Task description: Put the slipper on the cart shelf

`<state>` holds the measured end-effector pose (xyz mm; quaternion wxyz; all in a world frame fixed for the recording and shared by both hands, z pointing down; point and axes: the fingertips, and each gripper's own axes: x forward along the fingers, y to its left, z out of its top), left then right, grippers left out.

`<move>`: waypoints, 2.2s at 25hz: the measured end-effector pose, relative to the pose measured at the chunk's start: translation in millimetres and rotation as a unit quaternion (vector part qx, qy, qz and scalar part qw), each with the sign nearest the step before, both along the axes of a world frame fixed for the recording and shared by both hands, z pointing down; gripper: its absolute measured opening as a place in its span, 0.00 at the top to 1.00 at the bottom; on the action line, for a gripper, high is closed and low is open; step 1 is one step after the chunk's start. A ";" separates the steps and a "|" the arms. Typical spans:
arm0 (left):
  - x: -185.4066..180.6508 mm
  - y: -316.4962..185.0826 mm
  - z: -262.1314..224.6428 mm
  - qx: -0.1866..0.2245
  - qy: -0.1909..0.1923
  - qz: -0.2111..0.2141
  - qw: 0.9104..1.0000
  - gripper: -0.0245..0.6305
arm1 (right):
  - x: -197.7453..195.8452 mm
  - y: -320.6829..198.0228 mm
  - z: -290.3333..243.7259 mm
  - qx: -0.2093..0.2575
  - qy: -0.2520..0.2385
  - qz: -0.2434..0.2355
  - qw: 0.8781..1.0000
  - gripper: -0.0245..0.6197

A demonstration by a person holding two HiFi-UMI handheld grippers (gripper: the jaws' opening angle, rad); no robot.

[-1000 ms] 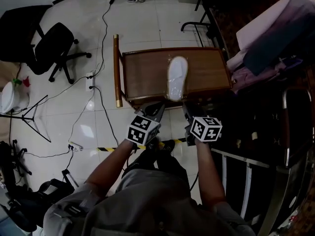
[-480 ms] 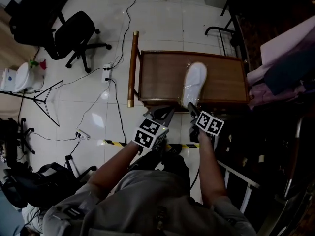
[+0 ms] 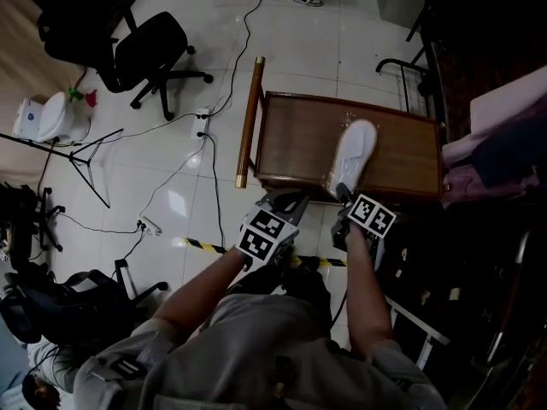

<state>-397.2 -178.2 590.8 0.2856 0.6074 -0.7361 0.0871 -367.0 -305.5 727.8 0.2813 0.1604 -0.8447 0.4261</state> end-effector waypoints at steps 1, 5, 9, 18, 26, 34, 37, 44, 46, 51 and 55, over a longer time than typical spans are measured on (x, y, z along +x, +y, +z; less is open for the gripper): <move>0.2 -1.2 -1.8 0.003 0.000 0.002 1.000 0.95 | 0.5 -0.5 -4.9 0.006 -0.002 0.000 1.000 0.73; 3.0 -3.1 -12.1 0.016 -0.003 0.017 1.000 0.95 | 4.2 -1.1 -31.6 0.037 -0.016 0.001 0.999 0.83; 9.4 -6.4 -25.1 0.031 -0.007 0.041 0.999 0.95 | 19.9 -2.4 -58.7 0.064 -0.023 0.011 0.998 0.87; 54.7 -30.1 -51.9 0.068 -0.016 0.144 0.987 0.95 | 96.0 -2.5 -136.6 0.121 -0.073 0.088 0.986 0.87; 138.2 -66.5 -68.5 0.083 -0.019 0.241 0.967 0.95 | 204.3 25.8 -173.7 0.148 -0.086 0.156 0.973 0.87; 267.0 -64.6 -81.3 0.085 -0.016 0.314 0.945 0.95 | 338.8 84.0 -183.7 0.154 -0.078 0.210 0.962 0.87; 316.8 -48.9 -83.6 0.089 -0.012 0.333 0.939 0.95 | 384.5 111.4 -186.5 0.158 -0.076 0.220 0.960 0.87; 418.0 -11.1 -72.6 0.082 0.002 0.388 0.918 0.95 | 479.7 171.7 -198.9 0.188 -0.065 0.250 0.948 0.87; 446.6 -2.8 -70.4 0.080 0.003 0.405 0.911 0.95 | 509.0 188.8 -200.4 0.192 -0.060 0.265 0.943 0.87; 527.4 17.3 -72.2 0.085 0.008 0.464 0.882 0.95 | 582.2 225.8 -198.2 0.197 -0.046 0.323 0.924 0.87; 589.0 35.8 -71.3 0.083 0.013 0.512 0.855 0.95 | 640.1 253.1 -197.8 0.199 -0.036 0.383 0.901 0.87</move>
